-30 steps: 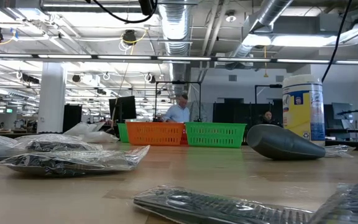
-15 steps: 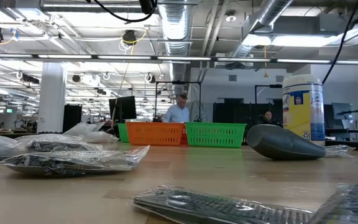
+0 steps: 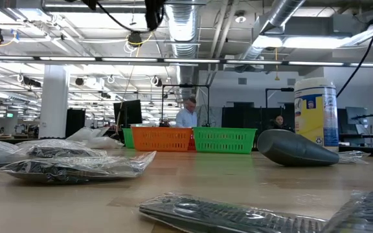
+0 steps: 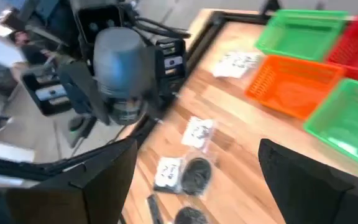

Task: Pick & Place Travel size toiletries
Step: Put the black deodorant into the green bin

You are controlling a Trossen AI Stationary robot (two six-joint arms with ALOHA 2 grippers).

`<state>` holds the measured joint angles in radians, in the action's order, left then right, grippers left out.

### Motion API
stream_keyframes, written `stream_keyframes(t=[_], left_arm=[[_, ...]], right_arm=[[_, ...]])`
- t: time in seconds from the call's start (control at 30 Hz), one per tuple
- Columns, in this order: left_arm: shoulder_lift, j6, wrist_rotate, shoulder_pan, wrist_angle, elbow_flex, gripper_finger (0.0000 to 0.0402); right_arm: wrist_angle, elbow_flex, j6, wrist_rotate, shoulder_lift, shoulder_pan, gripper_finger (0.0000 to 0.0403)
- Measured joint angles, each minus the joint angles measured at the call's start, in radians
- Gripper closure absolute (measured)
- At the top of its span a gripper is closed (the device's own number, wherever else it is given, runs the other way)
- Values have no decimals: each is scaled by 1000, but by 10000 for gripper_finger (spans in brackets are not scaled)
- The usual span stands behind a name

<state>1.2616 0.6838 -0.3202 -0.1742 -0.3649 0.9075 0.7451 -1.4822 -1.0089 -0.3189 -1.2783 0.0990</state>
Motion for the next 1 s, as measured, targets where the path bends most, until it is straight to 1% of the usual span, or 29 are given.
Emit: stream_keyframes(t=[0.07,0.2,0.4,0.63,0.7,0.77,0.93,1.0], left_arm=[[30,-12,-2,-7,-9,3,212],[117,-52,-36,-17,9,41,212],[266,-192,-80,-45,168,188,212],[422,-390,-71,-104,383,387,212],[472,-446,-51,-113,438,441,212],[517,-505,-16,-117,494,496,211],[633,-656,91,-119,617,628,211],[677,-713,130,-120,648,683,211]], right_arm=[[84,1,-34,-4,9,0,85],[151,1,-62,-4,10,0,94],[210,0,-30,6,10,8,96],[415,0,-8,6,78,33,96],[444,0,42,5,103,33,97],[448,0,128,13,129,42,97],[458,0,315,88,174,56,97],[463,4,358,90,185,59,97]])
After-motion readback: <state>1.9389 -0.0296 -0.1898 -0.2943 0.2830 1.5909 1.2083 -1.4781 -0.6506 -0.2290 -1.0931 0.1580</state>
